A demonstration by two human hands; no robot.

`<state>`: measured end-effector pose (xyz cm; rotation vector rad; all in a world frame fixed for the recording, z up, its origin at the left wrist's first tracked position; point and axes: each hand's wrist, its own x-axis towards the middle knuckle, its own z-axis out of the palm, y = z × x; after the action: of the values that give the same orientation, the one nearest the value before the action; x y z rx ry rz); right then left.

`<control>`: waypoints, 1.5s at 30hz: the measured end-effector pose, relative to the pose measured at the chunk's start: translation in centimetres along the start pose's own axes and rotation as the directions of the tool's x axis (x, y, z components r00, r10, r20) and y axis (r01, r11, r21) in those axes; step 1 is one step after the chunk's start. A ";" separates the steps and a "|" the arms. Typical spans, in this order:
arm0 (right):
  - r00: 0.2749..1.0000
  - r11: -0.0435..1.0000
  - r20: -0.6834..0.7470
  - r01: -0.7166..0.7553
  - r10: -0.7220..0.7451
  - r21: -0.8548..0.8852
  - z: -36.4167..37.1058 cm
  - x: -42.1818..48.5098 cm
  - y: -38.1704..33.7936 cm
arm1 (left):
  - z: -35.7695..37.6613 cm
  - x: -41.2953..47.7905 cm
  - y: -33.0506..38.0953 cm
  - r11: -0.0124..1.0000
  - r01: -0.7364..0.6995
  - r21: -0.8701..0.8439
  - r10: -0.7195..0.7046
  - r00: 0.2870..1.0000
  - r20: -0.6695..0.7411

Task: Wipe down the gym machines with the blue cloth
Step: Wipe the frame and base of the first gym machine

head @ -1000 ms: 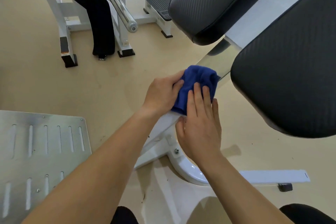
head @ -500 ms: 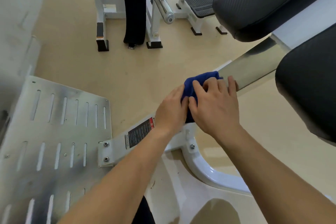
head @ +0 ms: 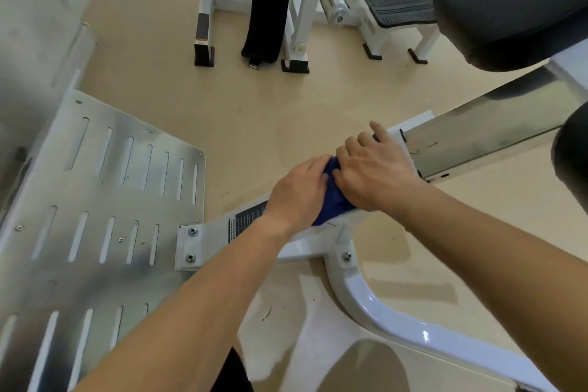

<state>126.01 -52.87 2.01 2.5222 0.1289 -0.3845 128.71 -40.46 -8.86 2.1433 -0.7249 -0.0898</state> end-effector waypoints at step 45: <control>0.932 0.924 -0.061 0.342 -0.356 -0.172 4.8 3.5 -12.7 | 2.6 -10.8 -12.6 0.958 0.284 0.046 -0.285 0.959 0.000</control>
<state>125.91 -45.02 -9.59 2.3552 0.6281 -0.3807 124.79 -30.66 -21.99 2.2802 -0.4204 -0.2357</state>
